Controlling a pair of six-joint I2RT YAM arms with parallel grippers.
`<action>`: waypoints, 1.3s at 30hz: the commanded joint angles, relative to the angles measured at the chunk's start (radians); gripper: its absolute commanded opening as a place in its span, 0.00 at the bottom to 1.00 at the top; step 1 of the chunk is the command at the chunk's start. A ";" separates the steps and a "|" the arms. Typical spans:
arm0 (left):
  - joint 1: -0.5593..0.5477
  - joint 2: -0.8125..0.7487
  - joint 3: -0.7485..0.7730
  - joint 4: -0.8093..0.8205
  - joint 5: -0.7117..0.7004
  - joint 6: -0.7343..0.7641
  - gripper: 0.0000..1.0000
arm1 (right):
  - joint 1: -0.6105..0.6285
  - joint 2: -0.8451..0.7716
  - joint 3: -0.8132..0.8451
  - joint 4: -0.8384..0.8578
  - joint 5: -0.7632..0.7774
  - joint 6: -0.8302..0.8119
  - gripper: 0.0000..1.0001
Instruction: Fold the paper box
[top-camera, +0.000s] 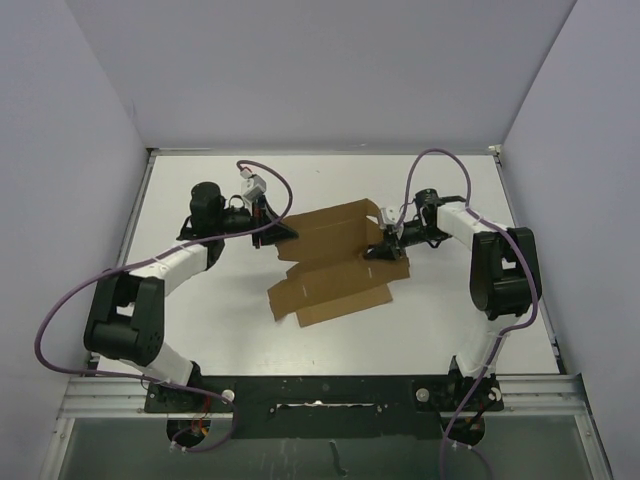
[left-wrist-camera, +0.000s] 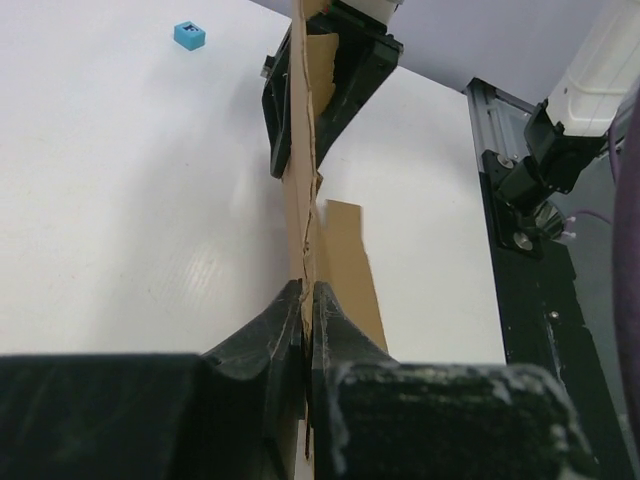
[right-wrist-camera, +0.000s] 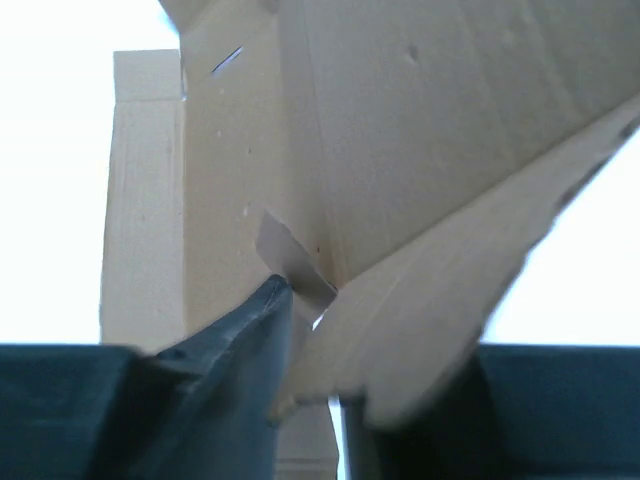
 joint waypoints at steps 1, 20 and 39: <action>-0.002 -0.114 0.022 -0.074 -0.047 0.136 0.00 | -0.017 -0.081 0.049 -0.027 0.021 0.025 0.37; -0.034 -0.173 0.024 -0.189 -0.288 0.171 0.00 | -0.239 -0.376 -0.263 0.406 0.215 1.190 0.21; -0.073 -0.173 0.064 -0.319 -0.415 0.205 0.00 | -0.090 -0.111 -0.151 0.259 0.563 1.179 0.00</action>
